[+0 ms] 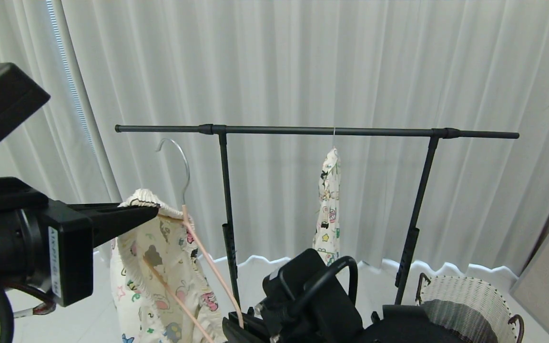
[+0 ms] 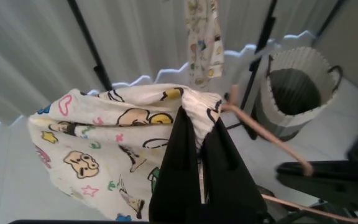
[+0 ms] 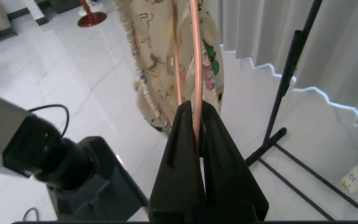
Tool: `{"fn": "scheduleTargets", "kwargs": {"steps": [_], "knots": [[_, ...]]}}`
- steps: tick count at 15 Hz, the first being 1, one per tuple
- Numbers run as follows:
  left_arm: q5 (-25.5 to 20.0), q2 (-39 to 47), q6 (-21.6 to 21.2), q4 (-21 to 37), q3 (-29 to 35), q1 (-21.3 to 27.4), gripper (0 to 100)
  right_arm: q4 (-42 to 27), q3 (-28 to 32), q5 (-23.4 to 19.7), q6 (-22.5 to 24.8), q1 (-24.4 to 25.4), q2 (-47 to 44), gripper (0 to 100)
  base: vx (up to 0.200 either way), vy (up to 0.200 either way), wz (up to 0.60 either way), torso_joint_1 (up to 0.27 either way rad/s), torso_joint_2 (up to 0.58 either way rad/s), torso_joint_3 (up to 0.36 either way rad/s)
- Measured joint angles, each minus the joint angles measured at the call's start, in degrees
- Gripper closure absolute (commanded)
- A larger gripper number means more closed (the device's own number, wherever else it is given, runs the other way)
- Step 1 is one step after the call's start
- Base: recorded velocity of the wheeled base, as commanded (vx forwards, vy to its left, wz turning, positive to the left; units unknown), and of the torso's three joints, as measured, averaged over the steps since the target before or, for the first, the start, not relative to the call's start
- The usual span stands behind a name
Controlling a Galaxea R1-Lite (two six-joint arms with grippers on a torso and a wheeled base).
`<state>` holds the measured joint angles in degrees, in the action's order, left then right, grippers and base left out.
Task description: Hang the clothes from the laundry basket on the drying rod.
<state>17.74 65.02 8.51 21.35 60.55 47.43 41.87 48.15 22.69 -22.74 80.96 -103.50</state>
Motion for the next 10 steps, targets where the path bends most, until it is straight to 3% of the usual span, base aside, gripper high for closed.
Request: {"fn": "scheduleTargets", "kwargs": {"steps": [3,5,8,9,10], "knots": [[-0.1,-1.0,0.1,0.0,-1.4,0.1,100,0.2,0.7,2.1,1.0,-0.1,-0.4,100,0.0,0.0,0.0,0.0,0.0,0.0],[-0.5,-1.6,0.5,0.0,-1.9,0.5,100,3.1,0.8,4.4,4.0,-0.2,-0.6,100,0.0,0.0,0.0,0.0,0.0,0.0],[-3.9,-2.6,0.4,0.0,-2.6,1.2,100,7.2,0.8,7.6,6.6,-0.8,-1.0,100,0.0,0.0,0.0,0.0,0.0,0.0],[-4.4,-2.8,0.4,0.0,-2.6,1.3,0,7.3,0.8,8.1,7.0,-0.8,-1.1,100,0.0,0.0,0.0,0.0,0.0,0.0],[-4.5,-3.0,0.3,0.0,-2.7,1.3,0,7.5,0.8,9.1,8.1,-0.9,-1.1,100,0.0,0.0,0.0,0.0,0.0,0.0]]}}
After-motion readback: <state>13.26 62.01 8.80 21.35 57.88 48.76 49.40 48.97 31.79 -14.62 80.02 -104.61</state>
